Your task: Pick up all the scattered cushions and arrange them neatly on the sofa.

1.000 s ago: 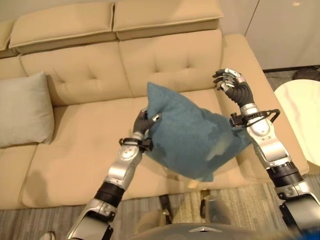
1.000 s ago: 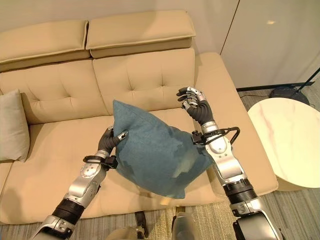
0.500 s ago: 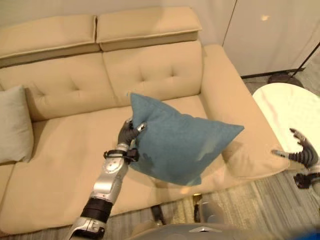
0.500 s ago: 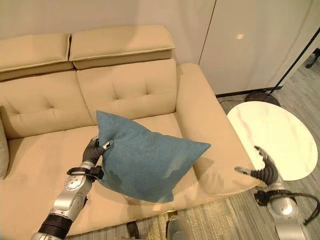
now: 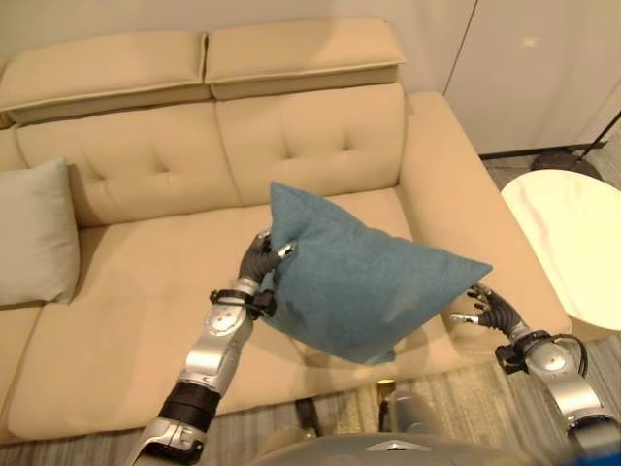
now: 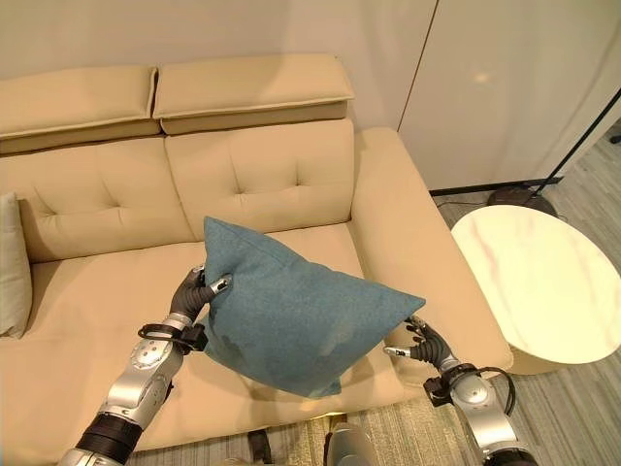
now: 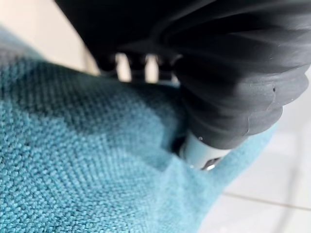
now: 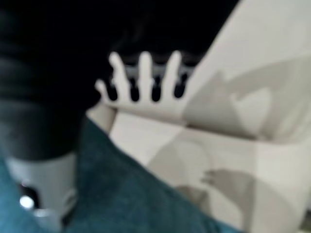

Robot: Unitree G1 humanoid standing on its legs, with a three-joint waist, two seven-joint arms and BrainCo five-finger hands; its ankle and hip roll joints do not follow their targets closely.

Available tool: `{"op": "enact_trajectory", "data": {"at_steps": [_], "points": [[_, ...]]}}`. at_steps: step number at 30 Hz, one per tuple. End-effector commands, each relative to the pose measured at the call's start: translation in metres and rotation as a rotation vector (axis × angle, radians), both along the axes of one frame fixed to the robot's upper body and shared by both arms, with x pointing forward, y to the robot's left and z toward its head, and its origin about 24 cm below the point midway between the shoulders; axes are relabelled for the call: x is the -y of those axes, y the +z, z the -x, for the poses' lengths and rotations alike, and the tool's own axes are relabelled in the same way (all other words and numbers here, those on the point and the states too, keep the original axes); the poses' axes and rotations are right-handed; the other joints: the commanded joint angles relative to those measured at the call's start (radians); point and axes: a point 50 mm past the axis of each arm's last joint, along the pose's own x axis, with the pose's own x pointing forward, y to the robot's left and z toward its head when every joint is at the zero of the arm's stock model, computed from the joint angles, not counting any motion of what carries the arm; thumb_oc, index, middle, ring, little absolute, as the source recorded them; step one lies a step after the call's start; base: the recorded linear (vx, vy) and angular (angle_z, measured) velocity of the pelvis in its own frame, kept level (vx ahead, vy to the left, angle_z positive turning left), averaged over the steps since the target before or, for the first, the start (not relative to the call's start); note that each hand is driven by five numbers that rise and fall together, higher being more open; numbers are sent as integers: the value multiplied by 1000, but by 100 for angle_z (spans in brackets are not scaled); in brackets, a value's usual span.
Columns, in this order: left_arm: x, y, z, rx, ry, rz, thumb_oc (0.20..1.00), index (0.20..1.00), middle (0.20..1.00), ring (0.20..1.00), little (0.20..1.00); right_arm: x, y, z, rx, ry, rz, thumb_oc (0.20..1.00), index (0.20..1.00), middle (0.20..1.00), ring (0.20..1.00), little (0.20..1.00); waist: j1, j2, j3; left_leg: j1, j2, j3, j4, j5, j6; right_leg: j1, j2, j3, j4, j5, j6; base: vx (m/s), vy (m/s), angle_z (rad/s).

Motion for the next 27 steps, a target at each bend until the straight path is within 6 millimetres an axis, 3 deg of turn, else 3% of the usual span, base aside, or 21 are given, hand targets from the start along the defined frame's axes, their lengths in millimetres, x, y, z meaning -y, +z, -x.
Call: {"op": "enact_trajectory", "data": {"at_steps": [1, 7, 14, 15, 16, 17, 21, 27], "points": [[6, 63, -22, 313, -46, 53, 200, 200, 200, 200, 200, -13, 7, -14, 83, 29, -17, 1000, 1000, 1000, 1000, 1000, 9, -53, 31, 61, 5, 5, 5, -61, -69, 180, -83, -19, -276, 153, 134, -18, -15, 4], [11, 67, -22, 328, -54, 76, 200, 200, 200, 200, 200, -35, 5, -26, 101, 58, -42, 1000, 1000, 1000, 1000, 1000, 21, -42, 38, 61, 2, -1, 1, -57, -69, 182, -86, -25, -278, 155, 132, -5, -4, 2], [18, 63, -22, 314, -53, 98, 200, 200, 200, 200, 200, -80, 27, -44, 214, 160, -208, 1000, 1000, 1000, 1000, 1000, 29, -33, 40, 66, 1, 1, -4, -55, -68, 186, -85, -30, -282, 157, 131, 0, 0, 0], [19, 62, -22, 310, -50, 102, 200, 200, 200, 200, 200, -87, 31, -46, 229, 175, -239, 793, 793, 793, 793, 793, 30, -33, 39, 67, 2, 1, -4, -54, -68, 187, -85, -29, -283, 157, 131, 0, 0, 0], [21, 57, -22, 291, -46, 110, 200, 200, 200, 200, 200, -99, 39, -50, 267, 203, -291, 360, 360, 360, 360, 360, 31, -32, 37, 69, 3, 1, -4, -54, -68, 189, -83, -30, -285, 157, 130, 0, 0, 0], [21, 57, -22, 291, -46, 110, 200, 200, 200, 200, 200, -99, 39, -50, 267, 203, -291, 200, 200, 200, 200, 200, 31, -32, 37, 69, 3, 1, -4, -54, -68, 189, -83, -30, -285, 157, 130, 0, 0, 0], [22, 48, -20, 257, -22, 122, 200, 200, 200, 200, 200, -118, 61, -57, 356, 239, -410, 200, 200, 200, 200, 200, 37, -30, 33, 76, 5, -1, -10, -50, -69, 194, -83, -33, -283, 155, 129, 0, 0, 0], [14, 29, -10, 181, 20, 130, 200, 200, 200, 200, 200, -112, 75, -54, 427, 225, -417, 200, 200, 200, 200, 200, 36, -28, 18, 91, 7, -7, -16, -49, -70, 210, -81, -41, -275, 149, 127, 16, -2, 2]]}}
